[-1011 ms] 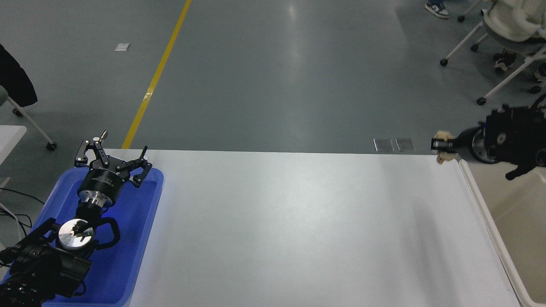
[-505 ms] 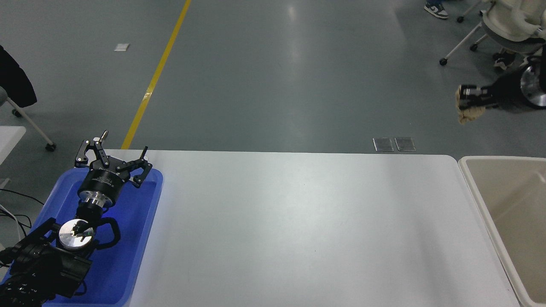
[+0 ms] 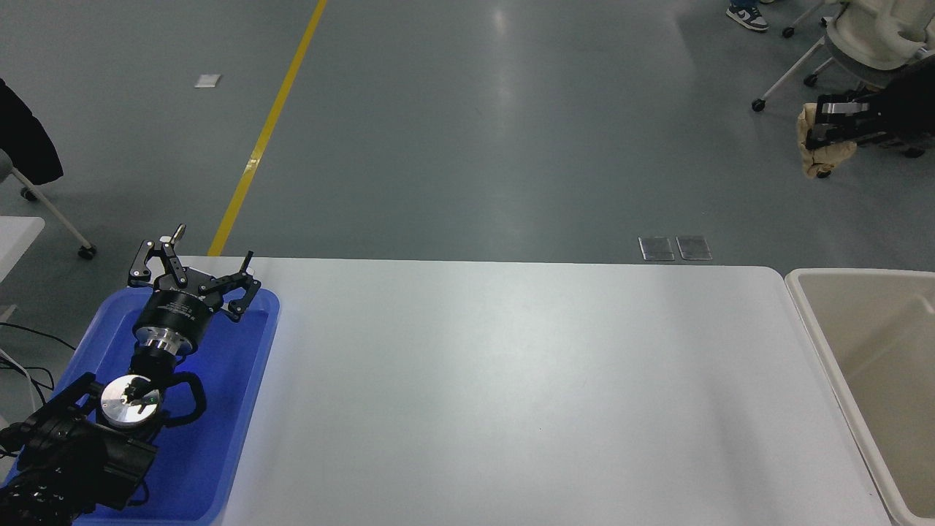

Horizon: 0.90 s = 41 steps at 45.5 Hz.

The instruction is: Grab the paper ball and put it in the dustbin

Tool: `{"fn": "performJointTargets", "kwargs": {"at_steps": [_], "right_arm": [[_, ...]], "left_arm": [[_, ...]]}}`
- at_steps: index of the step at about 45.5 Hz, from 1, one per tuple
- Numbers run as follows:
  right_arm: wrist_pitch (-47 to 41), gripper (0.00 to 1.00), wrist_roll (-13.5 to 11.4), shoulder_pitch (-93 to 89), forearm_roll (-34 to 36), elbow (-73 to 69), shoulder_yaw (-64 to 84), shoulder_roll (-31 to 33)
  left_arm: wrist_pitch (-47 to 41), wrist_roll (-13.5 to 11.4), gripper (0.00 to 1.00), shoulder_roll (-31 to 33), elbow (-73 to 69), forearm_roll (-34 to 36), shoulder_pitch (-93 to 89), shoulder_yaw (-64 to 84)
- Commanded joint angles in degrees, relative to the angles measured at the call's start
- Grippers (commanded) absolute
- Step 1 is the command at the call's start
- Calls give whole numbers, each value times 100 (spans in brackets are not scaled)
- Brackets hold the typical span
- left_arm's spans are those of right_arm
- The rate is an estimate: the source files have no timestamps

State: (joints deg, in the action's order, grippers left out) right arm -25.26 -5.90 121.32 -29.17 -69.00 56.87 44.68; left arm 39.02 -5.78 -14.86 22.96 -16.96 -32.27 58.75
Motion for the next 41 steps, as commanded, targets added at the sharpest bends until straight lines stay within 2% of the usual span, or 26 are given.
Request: {"fn": "performJointTargets", "kwargs": {"at_steps": [1,19,31,41], "right_arm": [[652,0,-8,-750,-80,255,17,269],[2682,0,1,-3483,69,1977,-167,374],[4256,0,45,-5846,658,3295,-869,85],[4459,0,45,-7455,676,4096,-2355,-311]], "left_arm": [[0,-2,100,0,-2,0,2,5],[0,6,100,9,-2,0,2,5],[0,-2,100,0,7,0,-7,5],[0,6,100,0,-2,9,2,5]]}}
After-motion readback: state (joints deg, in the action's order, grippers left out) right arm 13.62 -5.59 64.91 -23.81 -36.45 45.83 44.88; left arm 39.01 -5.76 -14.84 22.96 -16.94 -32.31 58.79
